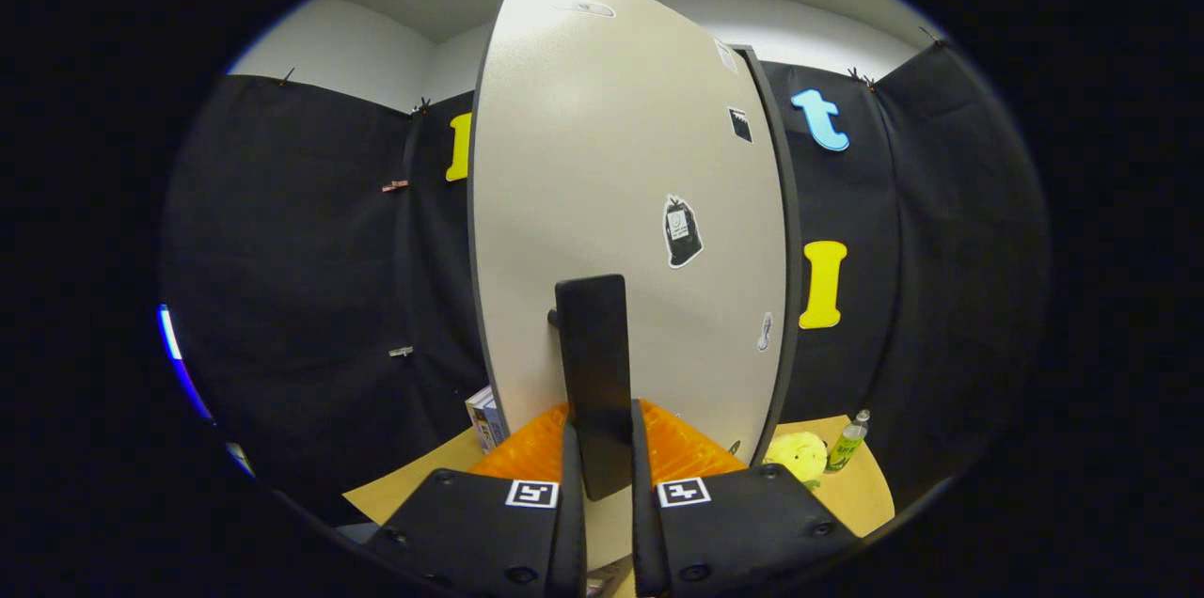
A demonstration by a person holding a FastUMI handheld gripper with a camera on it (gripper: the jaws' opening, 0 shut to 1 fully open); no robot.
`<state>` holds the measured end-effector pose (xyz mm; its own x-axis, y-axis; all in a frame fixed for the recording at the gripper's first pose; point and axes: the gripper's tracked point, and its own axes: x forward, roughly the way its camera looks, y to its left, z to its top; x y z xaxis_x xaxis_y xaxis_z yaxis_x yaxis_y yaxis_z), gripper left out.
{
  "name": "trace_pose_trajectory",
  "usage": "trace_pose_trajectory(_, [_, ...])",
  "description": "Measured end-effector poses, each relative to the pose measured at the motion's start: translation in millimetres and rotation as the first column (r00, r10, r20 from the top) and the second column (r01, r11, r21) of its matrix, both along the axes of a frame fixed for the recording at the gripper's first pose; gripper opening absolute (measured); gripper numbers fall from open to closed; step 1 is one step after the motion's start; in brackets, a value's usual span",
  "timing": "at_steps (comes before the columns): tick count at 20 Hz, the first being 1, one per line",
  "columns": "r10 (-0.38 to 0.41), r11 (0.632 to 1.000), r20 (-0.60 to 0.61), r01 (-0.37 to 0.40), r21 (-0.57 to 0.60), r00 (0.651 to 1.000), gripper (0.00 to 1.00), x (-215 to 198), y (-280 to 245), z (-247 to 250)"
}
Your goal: Open the shoe cabinet door, grab the shoes and put them into the shoe cabinet, then close the shoe cabinet door.
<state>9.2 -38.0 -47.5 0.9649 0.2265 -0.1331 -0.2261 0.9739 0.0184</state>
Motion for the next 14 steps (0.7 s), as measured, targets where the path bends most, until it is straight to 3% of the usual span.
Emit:
trace_pose_trajectory(9, [-0.111, 0.994, -0.034, 0.112, 0.02, 0.993, 0.22, -34, -67, 5])
trace_pose_trajectory(14, [-0.211, 0.976, 0.051, 0.213, -0.038, 0.976, 0.22, -70, -106, 24])
